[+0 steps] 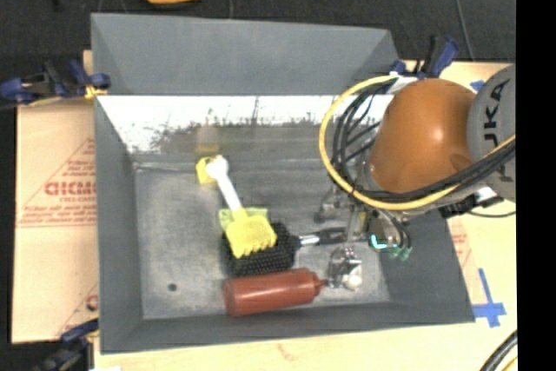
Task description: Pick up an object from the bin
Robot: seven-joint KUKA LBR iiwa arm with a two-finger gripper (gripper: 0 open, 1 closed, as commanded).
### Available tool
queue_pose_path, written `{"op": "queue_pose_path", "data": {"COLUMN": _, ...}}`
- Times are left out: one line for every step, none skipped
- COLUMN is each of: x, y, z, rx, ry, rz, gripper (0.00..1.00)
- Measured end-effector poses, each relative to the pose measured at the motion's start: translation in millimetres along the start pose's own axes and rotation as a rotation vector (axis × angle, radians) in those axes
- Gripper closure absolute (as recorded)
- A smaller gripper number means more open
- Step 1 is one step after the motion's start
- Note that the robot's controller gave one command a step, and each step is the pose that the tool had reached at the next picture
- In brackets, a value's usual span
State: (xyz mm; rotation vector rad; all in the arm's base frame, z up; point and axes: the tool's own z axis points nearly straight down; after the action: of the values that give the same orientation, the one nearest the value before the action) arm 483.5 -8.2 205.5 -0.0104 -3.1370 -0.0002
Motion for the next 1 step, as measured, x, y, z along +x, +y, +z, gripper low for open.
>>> {"op": "queue_pose_path", "data": {"x": -1.6, "y": -0.1, "z": -3.4, "rx": 0.000, "ry": -0.008, "rz": 0.000, "gripper": 0.00}}
